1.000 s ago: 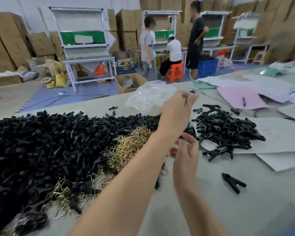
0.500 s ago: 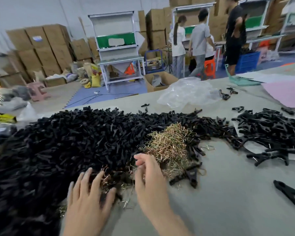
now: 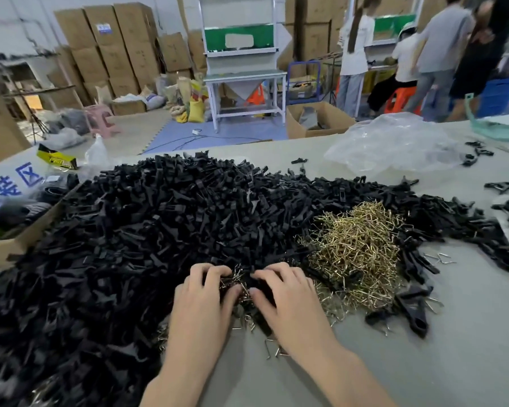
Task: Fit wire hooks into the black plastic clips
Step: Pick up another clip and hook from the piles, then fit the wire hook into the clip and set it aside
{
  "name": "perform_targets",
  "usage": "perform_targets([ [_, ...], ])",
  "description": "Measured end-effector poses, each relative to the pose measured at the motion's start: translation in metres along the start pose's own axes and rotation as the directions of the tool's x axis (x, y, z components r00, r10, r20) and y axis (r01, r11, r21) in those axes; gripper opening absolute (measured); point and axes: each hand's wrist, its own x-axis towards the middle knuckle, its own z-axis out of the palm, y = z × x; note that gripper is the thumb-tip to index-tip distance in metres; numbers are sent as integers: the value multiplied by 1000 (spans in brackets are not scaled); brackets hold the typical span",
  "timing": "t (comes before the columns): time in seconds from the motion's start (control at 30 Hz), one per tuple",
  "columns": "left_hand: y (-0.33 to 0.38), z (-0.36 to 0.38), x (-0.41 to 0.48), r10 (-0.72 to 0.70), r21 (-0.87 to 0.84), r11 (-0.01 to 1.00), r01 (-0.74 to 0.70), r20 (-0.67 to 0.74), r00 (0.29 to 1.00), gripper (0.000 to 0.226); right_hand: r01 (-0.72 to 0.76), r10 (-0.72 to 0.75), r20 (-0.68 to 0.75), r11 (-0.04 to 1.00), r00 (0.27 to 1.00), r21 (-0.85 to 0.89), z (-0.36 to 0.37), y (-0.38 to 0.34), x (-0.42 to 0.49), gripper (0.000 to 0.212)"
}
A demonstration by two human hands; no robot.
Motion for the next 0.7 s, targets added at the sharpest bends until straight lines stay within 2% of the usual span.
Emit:
perform_targets([
  [0.13,-1,-2,0,-52,-122,991,50,-8,999,27,-6,5,22,998,1000,62,-1,4,3,29],
  [0.3,0,-5,-2,-59,-161,985,56,-17,998,30,-29,31,-9,984,999,174,-5,6,2,31],
  [0.5,4,-16,-3,-159,-438,893,100,-100,982,30,-73,98,-61,942,993,327,-15,2,1,33],
  [0.6,8,-20,-2,-178,-494,864,98,-117,977,31,-98,163,-81,851,983,516,-22,0,1,34],
  [0.7,16,-24,-2,-207,-595,796,111,-95,974,37,-189,259,18,655,966,732,-28,-5,5,32],
])
